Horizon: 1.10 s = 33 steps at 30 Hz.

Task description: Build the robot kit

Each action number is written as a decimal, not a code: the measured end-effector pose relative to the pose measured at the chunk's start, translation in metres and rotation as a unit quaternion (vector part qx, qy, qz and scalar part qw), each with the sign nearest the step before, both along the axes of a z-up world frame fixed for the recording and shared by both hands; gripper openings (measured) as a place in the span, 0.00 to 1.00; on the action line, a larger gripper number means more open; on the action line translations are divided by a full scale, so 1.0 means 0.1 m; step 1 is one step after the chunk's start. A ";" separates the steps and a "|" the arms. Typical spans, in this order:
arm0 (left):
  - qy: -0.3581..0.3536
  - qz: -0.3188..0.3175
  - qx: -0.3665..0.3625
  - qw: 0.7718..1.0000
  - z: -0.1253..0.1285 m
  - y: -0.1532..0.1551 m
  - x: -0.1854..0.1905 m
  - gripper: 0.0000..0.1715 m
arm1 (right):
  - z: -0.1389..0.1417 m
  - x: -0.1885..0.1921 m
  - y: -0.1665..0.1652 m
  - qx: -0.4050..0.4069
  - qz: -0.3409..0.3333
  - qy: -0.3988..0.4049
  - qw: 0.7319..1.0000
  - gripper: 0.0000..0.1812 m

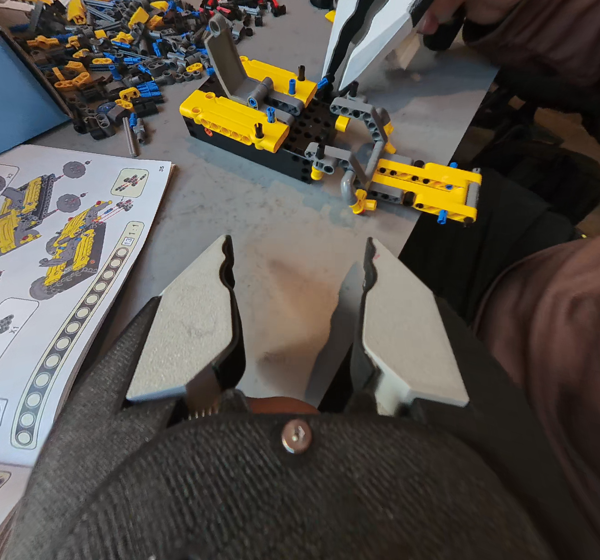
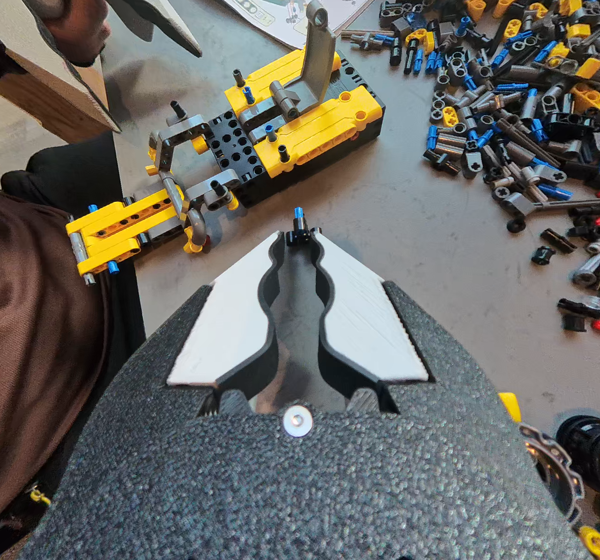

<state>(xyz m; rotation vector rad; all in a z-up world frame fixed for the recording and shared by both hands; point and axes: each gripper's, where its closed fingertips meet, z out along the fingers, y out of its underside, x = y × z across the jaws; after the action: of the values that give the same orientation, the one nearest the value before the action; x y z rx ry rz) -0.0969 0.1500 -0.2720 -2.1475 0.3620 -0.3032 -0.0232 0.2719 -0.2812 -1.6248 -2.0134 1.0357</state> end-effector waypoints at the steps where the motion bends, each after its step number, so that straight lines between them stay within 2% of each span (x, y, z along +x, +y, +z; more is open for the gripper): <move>1: -0.010 -0.003 0.006 1.000 0.03 0.00 0.00 0.46 | 0.01 0.01 0.00 -0.002 -0.003 0.004 1.000 0.07; 9: -0.069 -0.008 0.026 0.997 0.12 -0.02 -0.02 0.41 | 0.00 0.04 -0.03 0.000 -0.009 0.014 1.000 0.07; 14: -0.071 -0.011 0.016 0.997 0.10 -0.02 -0.01 0.40 | 0.05 0.05 -0.03 0.010 -0.007 0.024 1.000 0.07; 21: -0.084 0.006 0.019 0.996 0.11 0.00 -0.05 0.39 | 0.30 0.12 0.00 -0.029 -0.020 0.080 0.996 0.08; 24: -0.096 0.013 -0.002 0.995 0.09 0.04 -0.06 0.43 | 0.42 0.20 -0.06 -0.058 -0.017 0.097 0.993 0.09; 27: -0.113 0.013 0.002 0.994 0.22 0.19 -0.08 0.45 | 0.44 0.29 -0.18 -0.081 -0.012 0.094 0.992 0.09; 30: -0.039 0.013 0.007 0.999 0.38 0.54 -0.24 0.51 | 0.40 0.32 -0.34 -0.113 -0.004 0.084 0.990 0.10; 32: -0.008 -0.026 -0.022 0.999 0.41 0.76 -0.22 0.60 | 0.38 0.29 -0.43 -0.142 -0.007 0.075 0.987 0.13; 33: 0.006 -0.044 -0.035 0.998 0.39 0.86 -0.22 0.60 | 0.36 0.26 -0.45 -0.154 -0.016 0.068 0.986 0.14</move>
<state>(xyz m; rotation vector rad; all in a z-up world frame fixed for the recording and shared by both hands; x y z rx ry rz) -0.1184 0.2363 -0.2326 -2.2065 0.4596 -0.3574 0.0026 0.2264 -0.2451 -1.6748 -1.8015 1.4638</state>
